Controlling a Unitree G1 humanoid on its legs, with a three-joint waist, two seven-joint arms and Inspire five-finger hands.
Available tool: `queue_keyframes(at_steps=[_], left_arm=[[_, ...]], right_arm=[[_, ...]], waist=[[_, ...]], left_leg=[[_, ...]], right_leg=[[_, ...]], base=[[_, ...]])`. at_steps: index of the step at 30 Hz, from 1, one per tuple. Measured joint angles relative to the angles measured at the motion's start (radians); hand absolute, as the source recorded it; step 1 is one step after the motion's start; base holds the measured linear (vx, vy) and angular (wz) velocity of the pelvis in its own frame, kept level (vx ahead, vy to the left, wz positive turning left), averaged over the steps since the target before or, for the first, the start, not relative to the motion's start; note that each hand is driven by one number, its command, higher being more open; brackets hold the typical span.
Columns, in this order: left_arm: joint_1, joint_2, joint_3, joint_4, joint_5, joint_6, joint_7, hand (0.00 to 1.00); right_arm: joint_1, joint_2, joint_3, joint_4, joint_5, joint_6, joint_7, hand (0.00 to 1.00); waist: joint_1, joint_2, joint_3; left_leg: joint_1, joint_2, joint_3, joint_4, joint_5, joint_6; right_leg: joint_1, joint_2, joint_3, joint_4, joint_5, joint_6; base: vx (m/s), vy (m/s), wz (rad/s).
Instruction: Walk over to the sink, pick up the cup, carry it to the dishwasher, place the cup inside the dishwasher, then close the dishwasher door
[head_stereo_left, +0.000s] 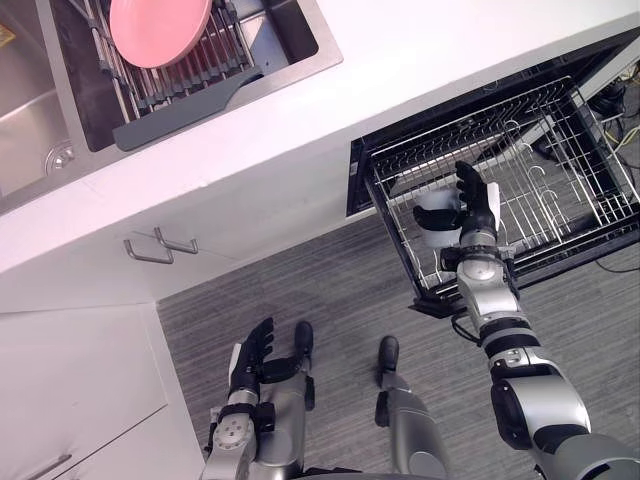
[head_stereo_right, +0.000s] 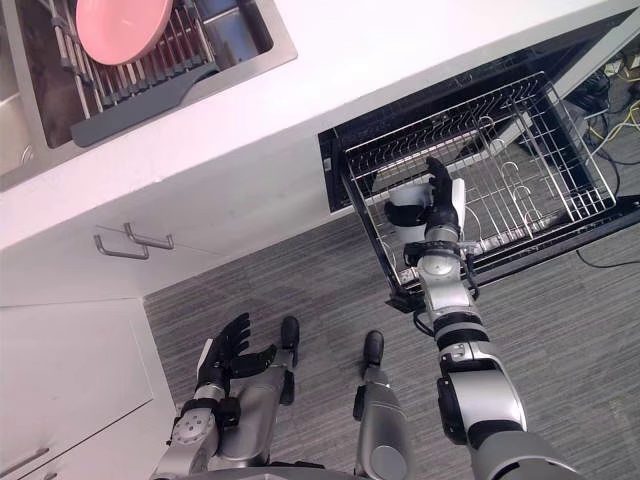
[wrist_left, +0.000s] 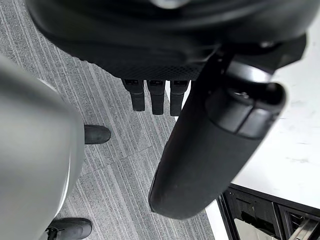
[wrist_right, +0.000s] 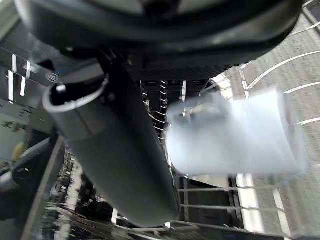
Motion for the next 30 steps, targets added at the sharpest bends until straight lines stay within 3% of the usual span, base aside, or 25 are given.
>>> queue_keyframes(at_steps=[10,19,24,25,30], left_arm=[[-0.001,-0.007,0.002,0.0,0.0,0.001,0.009,0.9],[-0.005,-0.003,0.022,0.013,0.004,0.03,0.004,0.9],[-0.004,0.019,0.047,0.077,0.036,0.045,-0.015,0.9],[-0.002,0.023,0.05,0.118,0.043,0.052,-0.023,0.9],[0.007,0.017,0.062,0.168,0.044,0.062,-0.033,0.9]], right_arm=[[0.095,0.027,-0.028,-0.242,-0.05,0.0,-0.047,0.9],[0.419,0.182,-0.04,-0.568,-0.069,-0.009,-0.051,0.9],[0.627,0.262,-0.033,-0.676,-0.116,-0.026,-0.028,0.9],[0.696,0.276,-0.017,-0.688,-0.126,-0.038,-0.017,0.9],[0.806,0.308,0.022,-0.727,-0.146,-0.058,0.014,0.9]], waist=[[-0.001,-0.008,0.004],[-0.01,-0.039,-0.004],[-0.043,-0.087,-0.06],[-0.057,-0.095,-0.106],[-0.062,-0.086,-0.173]], left_leg=[[0.046,0.005,0.019,-0.017,0.01,0.0],[0.145,0.005,0.014,-0.064,0.012,-0.003],[0.222,-0.002,-0.004,-0.11,0.014,-0.008],[0.24,-0.007,-0.012,-0.124,0.013,-0.01],[0.283,-0.019,-0.025,-0.136,0.01,-0.014]], right_leg=[[0.02,0.006,0.019,0.015,0.0,0.0],[0.105,0.015,0.006,0.011,-0.021,-0.004],[0.177,0.011,-0.019,-0.004,-0.047,0.0],[0.2,0.007,-0.031,-0.017,-0.053,0.004],[0.259,-0.003,-0.048,-0.044,-0.058,0.011]], base=[[-0.02,-0.012,-0.05],[0.02,-0.004,0.03],[0.09,-0.001,0.14],[0.1,0.006,0.17],[0.07,0.014,0.12]])
